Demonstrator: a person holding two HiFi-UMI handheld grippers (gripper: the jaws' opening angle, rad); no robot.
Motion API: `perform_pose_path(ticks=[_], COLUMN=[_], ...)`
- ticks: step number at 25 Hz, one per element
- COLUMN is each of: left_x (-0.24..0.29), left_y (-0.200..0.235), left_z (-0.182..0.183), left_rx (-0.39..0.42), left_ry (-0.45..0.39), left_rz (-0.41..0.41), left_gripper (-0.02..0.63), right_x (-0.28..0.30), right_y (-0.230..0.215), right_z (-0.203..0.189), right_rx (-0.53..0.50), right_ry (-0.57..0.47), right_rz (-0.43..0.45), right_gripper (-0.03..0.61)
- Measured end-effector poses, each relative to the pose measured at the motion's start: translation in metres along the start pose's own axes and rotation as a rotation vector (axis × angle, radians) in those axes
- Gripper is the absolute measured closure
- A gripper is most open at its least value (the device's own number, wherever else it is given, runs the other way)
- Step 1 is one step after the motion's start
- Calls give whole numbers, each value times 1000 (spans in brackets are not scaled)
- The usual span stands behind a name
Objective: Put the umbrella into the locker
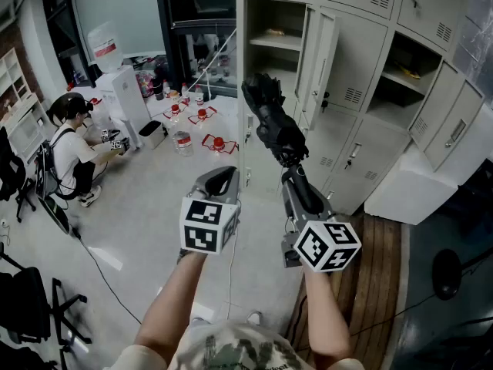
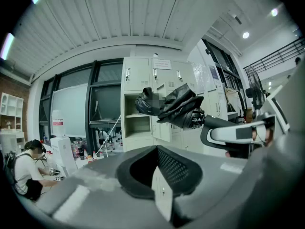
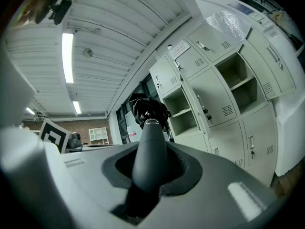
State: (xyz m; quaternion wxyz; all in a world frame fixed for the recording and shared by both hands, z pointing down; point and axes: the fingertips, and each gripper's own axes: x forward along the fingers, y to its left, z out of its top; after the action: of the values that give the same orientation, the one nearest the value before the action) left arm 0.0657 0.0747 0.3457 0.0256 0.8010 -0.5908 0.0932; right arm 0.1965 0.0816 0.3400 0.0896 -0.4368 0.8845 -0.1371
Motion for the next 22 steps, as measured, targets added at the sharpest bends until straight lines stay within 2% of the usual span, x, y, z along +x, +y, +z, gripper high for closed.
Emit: perform_pose_path(ticks=[9, 16, 22], left_x=[25, 50, 87], left_y=[-11, 5, 30], left_z=[-4, -11, -14], left_rx=[-34, -38, -43], left_ry=[-13, 8, 15], left_rz=[-16, -39, -121], left_gripper=[609, 609, 609], right_x=[1, 22, 58], right_y=[-27, -44, -60], right_z=[4, 3, 3], right_rx=[28, 22, 23], right_ry=[-6, -6, -4], right_rz=[-5, -40, -91], right_gripper=[486, 486, 486])
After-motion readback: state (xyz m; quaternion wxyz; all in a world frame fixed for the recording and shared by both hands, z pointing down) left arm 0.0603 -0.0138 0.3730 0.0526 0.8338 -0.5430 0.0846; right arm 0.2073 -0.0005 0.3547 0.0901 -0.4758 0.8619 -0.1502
